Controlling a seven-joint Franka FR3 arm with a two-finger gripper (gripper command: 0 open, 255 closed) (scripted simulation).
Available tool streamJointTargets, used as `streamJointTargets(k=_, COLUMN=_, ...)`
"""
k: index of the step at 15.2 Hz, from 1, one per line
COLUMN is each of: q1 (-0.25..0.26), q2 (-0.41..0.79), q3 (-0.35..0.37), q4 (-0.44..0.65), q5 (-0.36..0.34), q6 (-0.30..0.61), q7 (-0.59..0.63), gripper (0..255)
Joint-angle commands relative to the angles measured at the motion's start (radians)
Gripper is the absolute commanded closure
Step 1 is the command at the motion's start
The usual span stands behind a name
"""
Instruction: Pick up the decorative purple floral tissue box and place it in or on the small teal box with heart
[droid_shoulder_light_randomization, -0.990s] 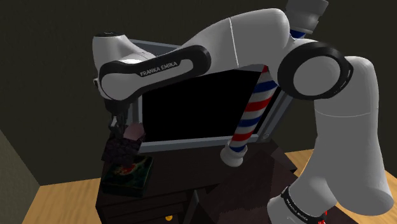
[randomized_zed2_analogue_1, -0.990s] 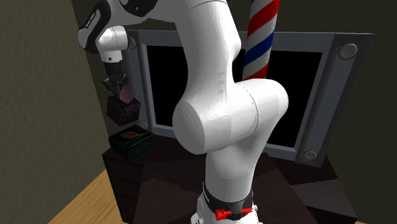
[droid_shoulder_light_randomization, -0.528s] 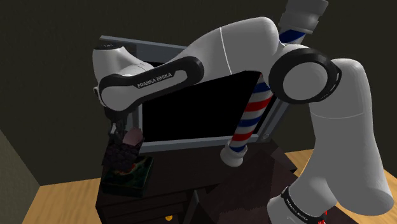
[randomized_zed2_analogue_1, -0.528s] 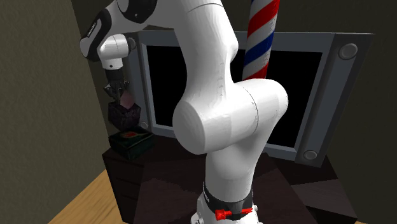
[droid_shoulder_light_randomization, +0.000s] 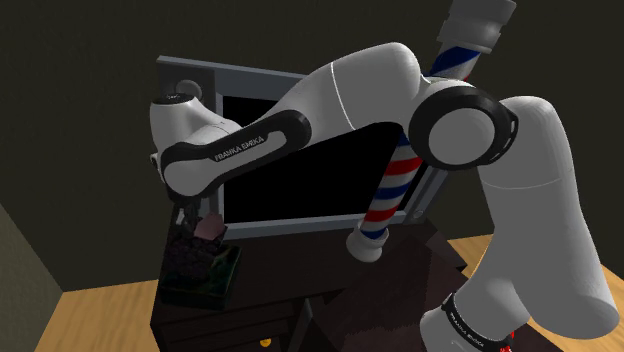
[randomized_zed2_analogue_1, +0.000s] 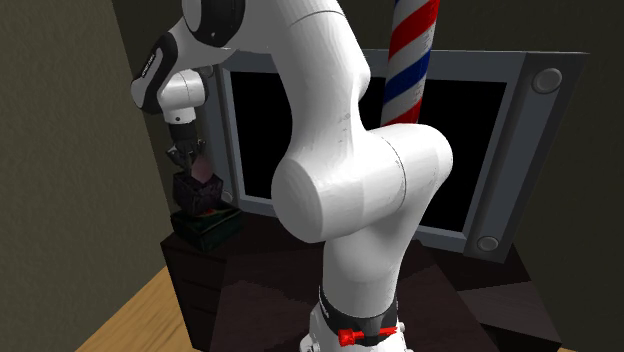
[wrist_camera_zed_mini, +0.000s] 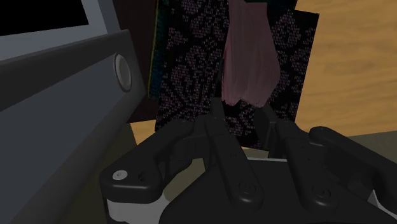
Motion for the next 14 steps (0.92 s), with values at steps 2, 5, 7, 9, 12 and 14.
streamJointTargets(k=2, q1=0.001, q2=0.022, q3=-0.003, q4=0.000, q5=-0.003, q6=0.025, q7=0.001, gripper=255)
streamJointTargets(k=5, q1=0.002, q2=0.039, q3=-0.004, q4=0.000, q5=-0.005, q6=0.042, q7=0.002, gripper=255)
streamJointTargets(k=7, q1=0.002, q2=0.039, q3=-0.004, q4=0.000, q5=-0.005, q6=0.042, q7=0.002, gripper=255)
streamJointTargets(k=9, q1=0.002, q2=0.039, q3=-0.004, q4=0.000, q5=-0.005, q6=0.042, q7=0.002, gripper=255)
streamJointTargets(k=12, q1=0.000, q2=0.037, q3=-0.004, q4=-0.002, q5=-0.005, q6=0.042, q7=0.000, gripper=0)
streamJointTargets(k=14, q1=-0.002, q2=0.030, q3=-0.004, q4=-0.018, q5=-0.005, q6=0.051, q7=0.000, gripper=0)
